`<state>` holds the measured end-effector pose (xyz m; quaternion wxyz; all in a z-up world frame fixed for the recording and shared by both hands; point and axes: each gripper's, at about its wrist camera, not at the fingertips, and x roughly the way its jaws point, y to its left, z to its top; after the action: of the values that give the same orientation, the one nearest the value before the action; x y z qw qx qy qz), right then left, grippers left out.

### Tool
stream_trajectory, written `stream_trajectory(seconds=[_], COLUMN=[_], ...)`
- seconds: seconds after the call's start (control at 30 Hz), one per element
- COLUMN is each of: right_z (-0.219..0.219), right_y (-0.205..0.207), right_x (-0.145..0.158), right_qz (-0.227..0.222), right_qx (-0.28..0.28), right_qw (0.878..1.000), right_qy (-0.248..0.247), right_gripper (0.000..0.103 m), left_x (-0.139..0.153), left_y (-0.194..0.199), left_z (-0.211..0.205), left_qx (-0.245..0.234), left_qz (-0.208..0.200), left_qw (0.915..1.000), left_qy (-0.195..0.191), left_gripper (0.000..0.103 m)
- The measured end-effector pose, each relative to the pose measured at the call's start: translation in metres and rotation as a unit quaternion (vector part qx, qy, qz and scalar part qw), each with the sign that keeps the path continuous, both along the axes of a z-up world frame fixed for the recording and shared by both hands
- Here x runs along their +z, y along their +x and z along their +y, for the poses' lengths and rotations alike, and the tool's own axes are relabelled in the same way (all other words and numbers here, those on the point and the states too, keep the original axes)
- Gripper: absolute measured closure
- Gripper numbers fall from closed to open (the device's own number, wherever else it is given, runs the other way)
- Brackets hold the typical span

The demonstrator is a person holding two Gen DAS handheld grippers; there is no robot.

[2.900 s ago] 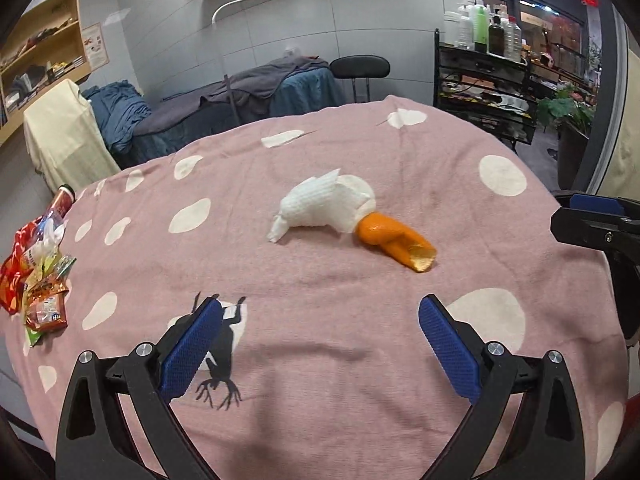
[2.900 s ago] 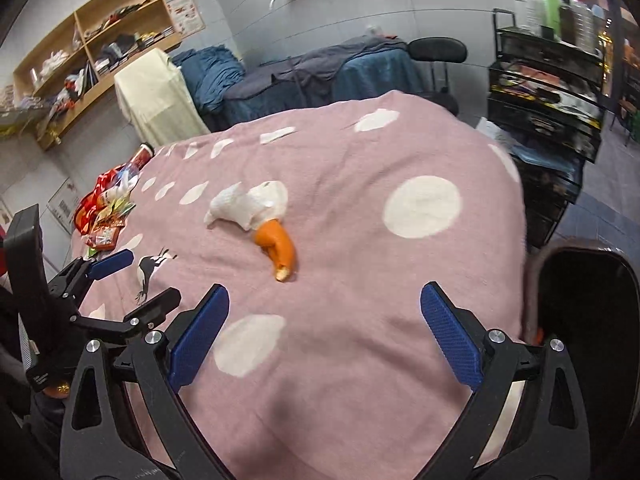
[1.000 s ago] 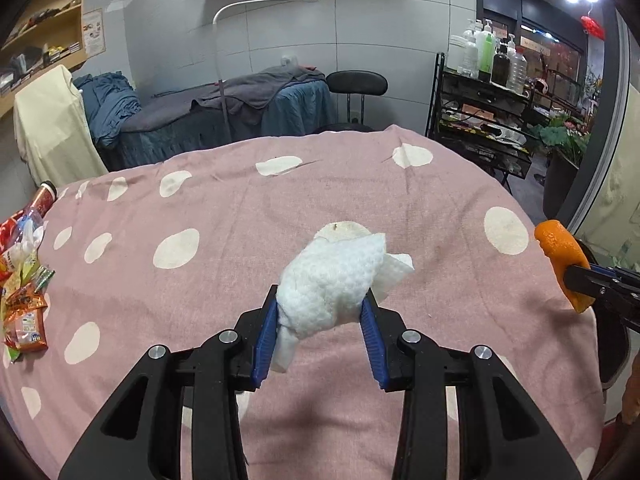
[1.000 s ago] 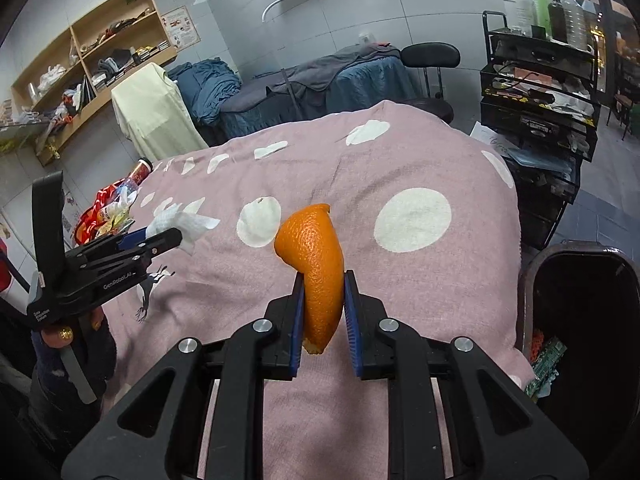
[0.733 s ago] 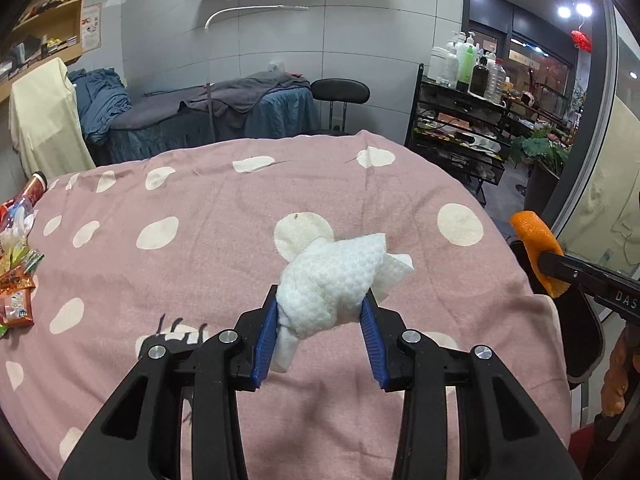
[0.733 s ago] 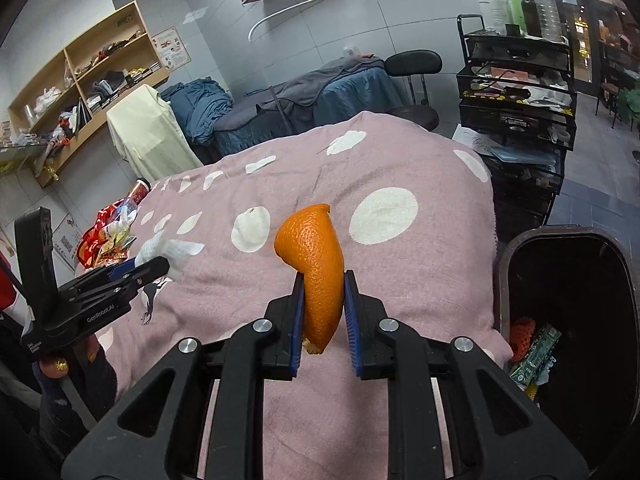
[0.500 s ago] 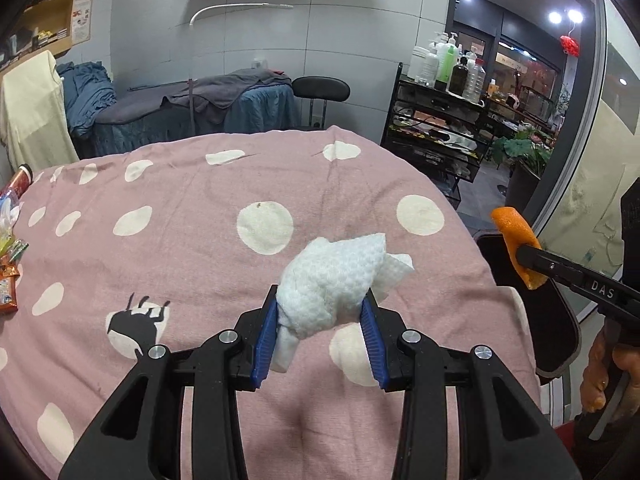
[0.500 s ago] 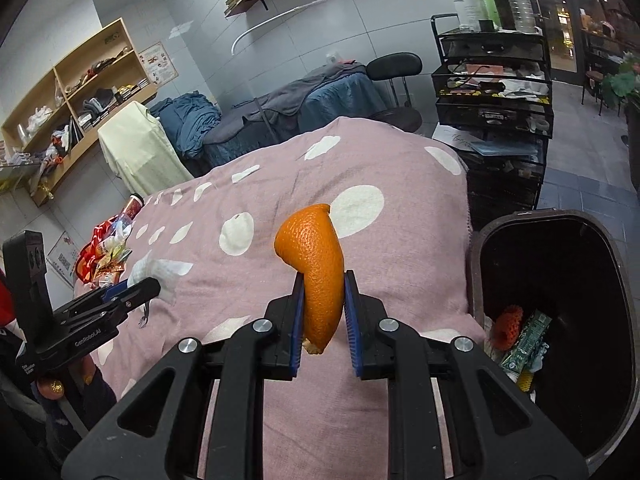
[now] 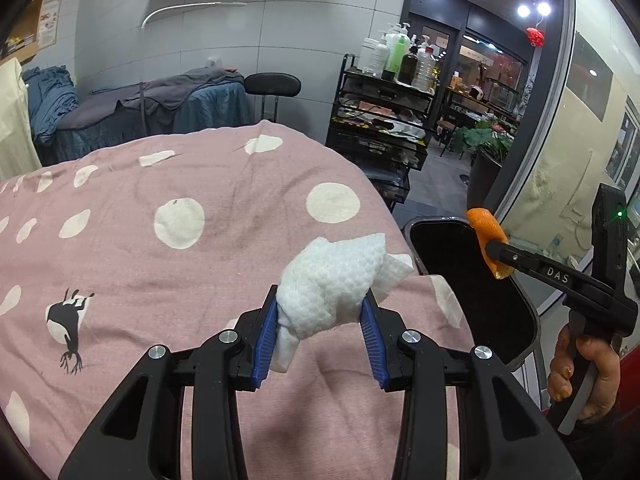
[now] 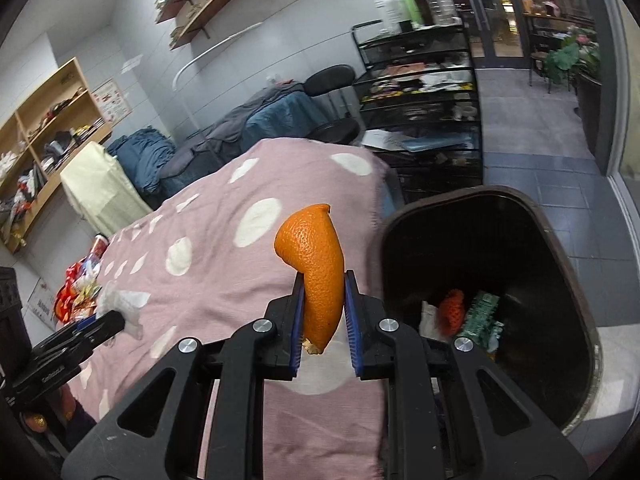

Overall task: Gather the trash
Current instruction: 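Carry the orange peel over the black bin and open the right tool, then lower the white tissue into the black bin and open the left tool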

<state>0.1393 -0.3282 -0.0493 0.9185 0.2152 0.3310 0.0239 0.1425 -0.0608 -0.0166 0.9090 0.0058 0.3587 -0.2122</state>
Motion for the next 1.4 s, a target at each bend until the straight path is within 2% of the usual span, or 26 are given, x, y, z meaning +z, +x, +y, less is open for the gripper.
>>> stream_trajectory(seconds=[0.2, 0.5, 0.53, 0.57, 0.63, 0.67, 1.0, 1.23, 1.4], right_z=[-0.036, -0.083, -0.084, -0.088, -0.091, -0.093, -0.099, -0.112, -0.122], right_y=[-0.002, 0.004, 0.005, 0.004, 0.002, -0.002, -0.032, -0.054, -0.066], right_x=[-0.022, -0.071, -0.074, -0.079, -0.086, -0.088, -0.081, -0.061, -0.051], right_qz=[0.028, 0.085, 0.087, 0.089, 0.091, 0.090, 0.058, 0.027, 0.014], right_qx=[-0.053, -0.116, -0.120, -0.124, -0.127, -0.134, -0.163, -0.206, -0.221], right_qw=[0.998, 0.989, 0.989, 0.988, 0.987, 0.986, 0.984, 0.978, 0.974], right_qy=[0.006, 0.027, 0.030, 0.037, 0.046, 0.049, 0.044, 0.038, 0.036], right_gripper=[0.083, 0.082, 0.080, 0.074, 0.052, 0.036, 0.020, 0.016, 0.015], left_x=[-0.002, -0.004, -0.005, -0.006, -0.008, -0.009, -0.011, -0.015, -0.016], left_y=[-0.006, -0.013, -0.014, -0.014, -0.013, -0.014, -0.011, 0.008, 0.017], left_z=[-0.026, -0.054, -0.056, -0.057, -0.061, -0.064, -0.102, -0.137, -0.158], left_qx=[-0.027, -0.046, -0.048, -0.048, -0.050, -0.052, -0.088, -0.118, -0.129], left_qz=[0.006, 0.010, 0.013, 0.015, 0.019, 0.020, 0.027, 0.058, 0.064], left_qw=[0.9996, 0.9988, 0.9988, 0.9987, 0.9985, 0.9984, 0.9953, 0.9908, 0.9887], left_qy=[0.002, 0.007, 0.007, 0.007, 0.007, 0.009, 0.029, 0.032, 0.040], left_gripper=[0.064, 0.064, 0.064, 0.064, 0.064, 0.064, 0.064, 0.064, 0.064])
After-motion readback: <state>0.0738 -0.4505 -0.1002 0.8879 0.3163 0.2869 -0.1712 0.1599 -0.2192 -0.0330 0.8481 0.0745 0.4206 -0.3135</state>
